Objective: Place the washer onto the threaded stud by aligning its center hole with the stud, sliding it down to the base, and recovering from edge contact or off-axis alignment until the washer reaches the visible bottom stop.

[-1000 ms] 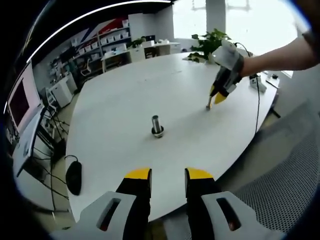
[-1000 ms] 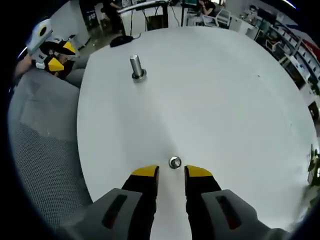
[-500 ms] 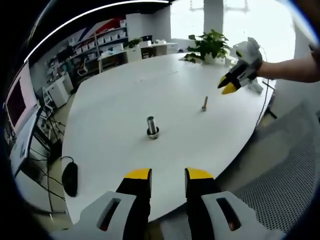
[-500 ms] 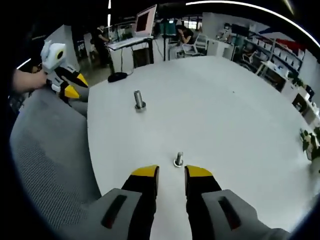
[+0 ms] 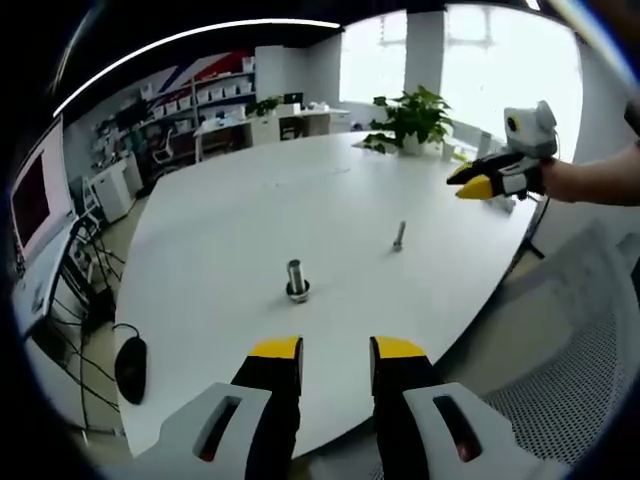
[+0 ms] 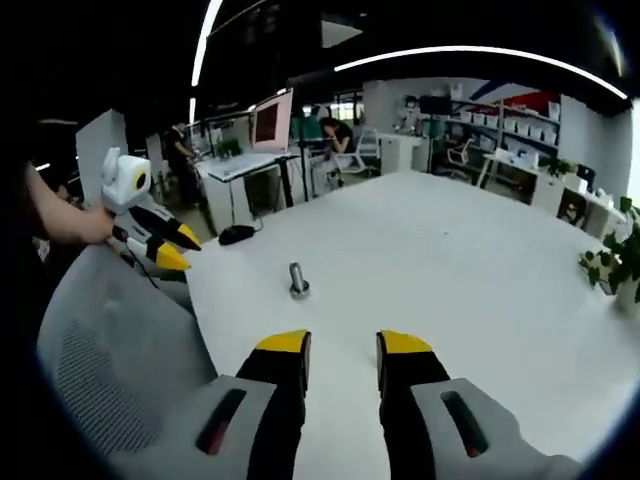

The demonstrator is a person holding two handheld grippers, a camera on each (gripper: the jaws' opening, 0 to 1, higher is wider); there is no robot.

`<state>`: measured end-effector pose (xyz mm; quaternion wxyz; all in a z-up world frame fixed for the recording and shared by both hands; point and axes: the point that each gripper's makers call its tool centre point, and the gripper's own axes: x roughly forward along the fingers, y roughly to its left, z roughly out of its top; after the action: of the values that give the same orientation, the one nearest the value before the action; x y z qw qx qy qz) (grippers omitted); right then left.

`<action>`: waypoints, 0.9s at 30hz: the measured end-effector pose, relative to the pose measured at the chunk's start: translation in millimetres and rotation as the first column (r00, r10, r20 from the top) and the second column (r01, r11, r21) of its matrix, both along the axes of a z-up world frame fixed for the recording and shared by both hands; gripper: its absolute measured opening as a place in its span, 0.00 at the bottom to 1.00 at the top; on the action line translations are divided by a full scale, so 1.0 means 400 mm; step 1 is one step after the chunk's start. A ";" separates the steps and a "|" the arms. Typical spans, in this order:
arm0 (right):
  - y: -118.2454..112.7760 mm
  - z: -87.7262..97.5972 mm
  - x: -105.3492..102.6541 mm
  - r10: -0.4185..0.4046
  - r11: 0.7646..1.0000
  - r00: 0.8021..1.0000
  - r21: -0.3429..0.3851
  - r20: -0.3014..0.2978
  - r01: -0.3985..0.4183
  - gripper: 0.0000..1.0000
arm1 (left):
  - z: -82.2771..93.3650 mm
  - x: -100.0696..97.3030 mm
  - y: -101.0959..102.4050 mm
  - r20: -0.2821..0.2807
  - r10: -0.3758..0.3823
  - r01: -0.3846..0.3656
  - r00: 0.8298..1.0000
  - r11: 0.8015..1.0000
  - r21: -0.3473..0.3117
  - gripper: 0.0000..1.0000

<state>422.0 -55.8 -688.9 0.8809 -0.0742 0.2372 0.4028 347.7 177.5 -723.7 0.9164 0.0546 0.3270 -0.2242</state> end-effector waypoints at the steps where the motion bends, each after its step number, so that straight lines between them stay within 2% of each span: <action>1: -0.002 0.008 -0.007 -0.019 0.999 1.000 0.028 -0.014 0.019 0.30 | 0.003 0.001 -0.002 0.006 -0.002 0.002 1.000 1.000 -0.007 0.25; 3: -0.011 0.025 -0.022 -0.068 0.993 0.997 0.090 -0.040 0.071 0.30 | 0.008 0.003 -0.006 0.016 -0.007 0.007 1.000 1.000 -0.015 0.26; 5: -0.025 0.038 -0.039 -0.106 0.988 0.993 0.107 -0.044 0.110 0.30 | 0.010 0.002 -0.009 0.018 -0.010 0.011 1.000 1.000 -0.025 0.27; 6: -0.032 0.053 -0.044 -0.121 0.986 0.993 0.110 -0.018 0.122 0.29 | 0.010 0.001 -0.011 0.018 -0.013 0.014 1.000 0.999 -0.035 0.28; 7: -0.032 0.086 -0.047 -0.121 0.985 0.991 0.130 0.063 0.112 0.29 | 0.010 0.002 -0.013 0.018 -0.016 0.016 1.000 0.999 -0.042 0.28; 9: -0.038 0.103 -0.063 -0.149 0.982 0.984 0.135 0.094 0.135 0.29 | 0.014 0.000 -0.019 0.018 -0.023 0.024 1.000 0.998 -0.056 0.28; 12: -0.038 0.085 -0.082 -0.158 0.983 0.985 0.109 0.068 0.150 0.30 | 0.022 0.000 -0.023 0.034 -0.033 0.035 0.999 0.997 -0.063 0.28; 14: -0.049 0.067 -0.095 -0.169 0.985 0.984 0.051 0.056 0.166 0.30 | 0.032 0.001 -0.026 0.050 -0.035 0.039 0.998 0.996 -0.074 0.28; 19: -0.069 0.061 -0.122 -0.188 0.982 0.979 0.018 0.077 0.188 0.30 | 0.056 0.005 -0.024 0.096 -0.029 0.037 0.995 0.995 -0.088 0.28; 24: -0.110 0.032 -0.123 -0.247 0.968 0.964 -0.017 0.097 0.249 0.30 | 0.067 0.006 -0.028 0.123 -0.030 0.042 0.992 0.995 -0.096 0.28; 25: -0.112 0.025 -0.121 -0.250 0.967 0.964 -0.030 0.089 0.253 0.30 | 0.067 0.004 -0.031 0.123 -0.032 0.044 0.992 0.995 -0.094 0.28; 27: -0.109 0.038 -0.118 -0.253 0.967 0.963 -0.007 0.089 0.254 0.30 | 0.067 0.002 -0.037 0.134 -0.057 0.065 0.989 0.996 -0.058 0.27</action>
<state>375.0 -99.6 -673.7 0.9340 -0.0689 0.2095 0.2810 348.6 162.8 -697.0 0.9300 0.0509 0.2566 -0.2581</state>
